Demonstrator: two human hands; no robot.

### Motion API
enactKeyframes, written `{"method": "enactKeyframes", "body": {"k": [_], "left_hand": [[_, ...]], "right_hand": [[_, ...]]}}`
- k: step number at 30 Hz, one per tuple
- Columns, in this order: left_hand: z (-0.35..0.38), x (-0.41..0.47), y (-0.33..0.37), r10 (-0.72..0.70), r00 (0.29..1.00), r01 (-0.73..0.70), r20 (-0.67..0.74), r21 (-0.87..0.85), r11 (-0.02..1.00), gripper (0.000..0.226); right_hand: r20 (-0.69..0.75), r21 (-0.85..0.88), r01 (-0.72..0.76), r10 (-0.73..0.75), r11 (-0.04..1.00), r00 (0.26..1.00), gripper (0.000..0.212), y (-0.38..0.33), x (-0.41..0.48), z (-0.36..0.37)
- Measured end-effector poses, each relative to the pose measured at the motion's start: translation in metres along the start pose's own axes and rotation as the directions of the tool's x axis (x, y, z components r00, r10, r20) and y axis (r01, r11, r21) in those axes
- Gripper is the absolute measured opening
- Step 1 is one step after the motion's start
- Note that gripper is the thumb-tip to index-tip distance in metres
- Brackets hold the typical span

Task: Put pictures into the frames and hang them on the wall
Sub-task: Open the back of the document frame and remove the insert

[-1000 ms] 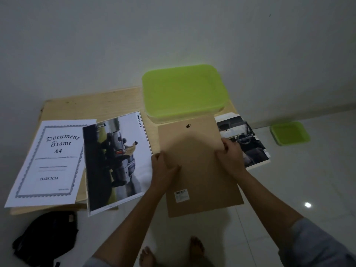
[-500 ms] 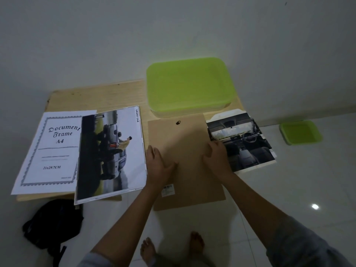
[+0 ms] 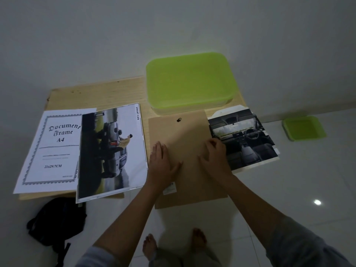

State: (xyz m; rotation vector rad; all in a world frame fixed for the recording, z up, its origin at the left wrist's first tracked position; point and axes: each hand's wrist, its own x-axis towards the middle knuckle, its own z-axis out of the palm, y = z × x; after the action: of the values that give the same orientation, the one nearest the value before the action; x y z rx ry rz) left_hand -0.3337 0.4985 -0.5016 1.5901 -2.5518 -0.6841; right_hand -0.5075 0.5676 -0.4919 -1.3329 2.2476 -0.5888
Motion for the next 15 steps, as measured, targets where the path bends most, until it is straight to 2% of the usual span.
{"method": "enactKeyframes", "body": {"k": [3,6,8,9,11,13,15], "left_hand": [[-0.005,0.003,0.0,-0.008,0.998,0.008,0.063,-0.003,1.0,0.086],[-0.014,0.008,-0.007,0.027,0.993,-0.018,0.115,-0.079,0.997,0.072],[-0.025,0.006,-0.017,0.039,0.997,-0.033,0.061,-0.096,0.995,0.065],[-0.033,0.001,-0.026,0.028,0.999,-0.026,0.017,-0.125,0.992,0.064],[-0.05,-0.019,-0.045,-0.014,0.996,-0.003,-0.088,-0.189,0.982,0.069],[-0.066,-0.048,-0.075,-0.04,0.98,0.009,-0.195,-0.154,0.988,0.074],[-0.074,-0.072,-0.114,-0.099,0.968,0.065,-0.229,-0.151,0.986,0.085]], "right_hand": [[0.014,0.0,-0.018,0.018,1.0,1.0,0.049,-0.004,-0.001,-0.003],[0.011,0.019,-0.055,0.054,0.998,0.998,0.04,-0.016,0.0,-0.008],[-0.03,0.044,-0.076,0.077,0.996,0.997,0.033,-0.029,0.001,-0.007],[-0.043,0.038,-0.067,0.068,0.997,0.997,0.037,-0.038,0.0,-0.003],[-0.038,0.029,-0.031,0.032,0.999,0.999,0.051,-0.055,-0.002,0.009],[-0.03,0.07,-0.011,0.013,0.997,0.999,0.05,-0.084,-0.012,0.027],[-0.014,0.137,0.012,-0.01,0.99,1.0,0.049,-0.117,-0.029,0.05]]}}
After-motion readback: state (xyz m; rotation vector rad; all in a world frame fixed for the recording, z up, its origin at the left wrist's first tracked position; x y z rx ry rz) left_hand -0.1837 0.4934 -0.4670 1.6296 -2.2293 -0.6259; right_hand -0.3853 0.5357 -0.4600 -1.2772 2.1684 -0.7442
